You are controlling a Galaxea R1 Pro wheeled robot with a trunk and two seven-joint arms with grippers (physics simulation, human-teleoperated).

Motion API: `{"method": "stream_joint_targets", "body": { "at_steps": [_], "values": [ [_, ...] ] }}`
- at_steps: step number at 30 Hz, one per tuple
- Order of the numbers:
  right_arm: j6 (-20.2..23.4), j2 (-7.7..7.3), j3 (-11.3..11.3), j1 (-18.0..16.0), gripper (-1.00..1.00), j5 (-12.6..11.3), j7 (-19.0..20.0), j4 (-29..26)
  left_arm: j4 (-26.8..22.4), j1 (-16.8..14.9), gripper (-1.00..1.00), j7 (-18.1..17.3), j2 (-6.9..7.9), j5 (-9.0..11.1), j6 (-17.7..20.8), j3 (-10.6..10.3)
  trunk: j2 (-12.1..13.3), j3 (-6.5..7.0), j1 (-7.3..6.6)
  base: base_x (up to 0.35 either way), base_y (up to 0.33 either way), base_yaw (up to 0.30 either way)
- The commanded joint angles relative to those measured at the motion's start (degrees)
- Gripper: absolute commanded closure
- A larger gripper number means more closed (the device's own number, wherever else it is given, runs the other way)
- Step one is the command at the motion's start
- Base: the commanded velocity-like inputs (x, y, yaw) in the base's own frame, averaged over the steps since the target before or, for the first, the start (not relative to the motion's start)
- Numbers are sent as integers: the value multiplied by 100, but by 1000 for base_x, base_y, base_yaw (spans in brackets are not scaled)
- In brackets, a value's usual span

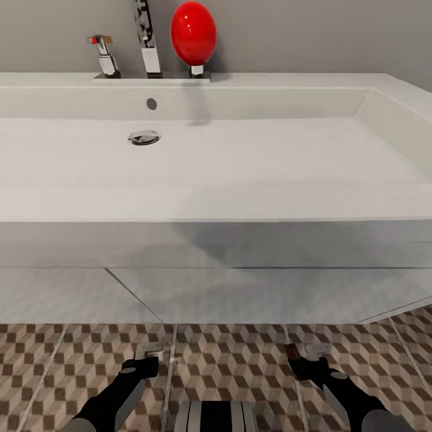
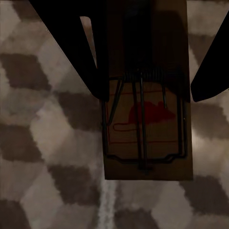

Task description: Take the four mousetraps from the cabinet in the bathroom and place them on the bathroom floor. Make sure all four end up on the same floor surface, and ensure that at least two of them are either under or directly next to the same bathroom sink.

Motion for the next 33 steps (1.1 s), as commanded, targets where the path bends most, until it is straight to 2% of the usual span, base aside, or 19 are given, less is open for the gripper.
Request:
{"method": "stream_joint_targets", "body": {
  "at_steps": [1, 17, 24, 30, 33],
  "values": [
    [0, 0, 0, 0, 100, 0, 0, 2, -1, 0, 100, 9, -1, -20, 6, -1, 0, -1, 0, 0, 0, 0],
    [-6, -1, -13, 0, 100, 14, 0, -12, -31, 0, 100, 9, 22, -20, -27, -5, 0, -1, 0, 0, 0, 0],
    [-16, -2, -38, 0, 100, 5, -55, -295, -350, -2, 100, 14, 9, -20, -485, -7, 0, -1, 0, 0, 0, 0],
    [-30, -7, -55, 0, 100, -14, -88, -520, -473, 0, 100, 11, -34, -20, -533, -17, 0, -1, 0, 0, 0, 0],
    [-130, -8, -59, 0, 100, -22, -107, -625, -735, -2, 100, 2, -23, -26, -512, -14, 0, -1, 0, 0, 0, 0]
  ]
}}
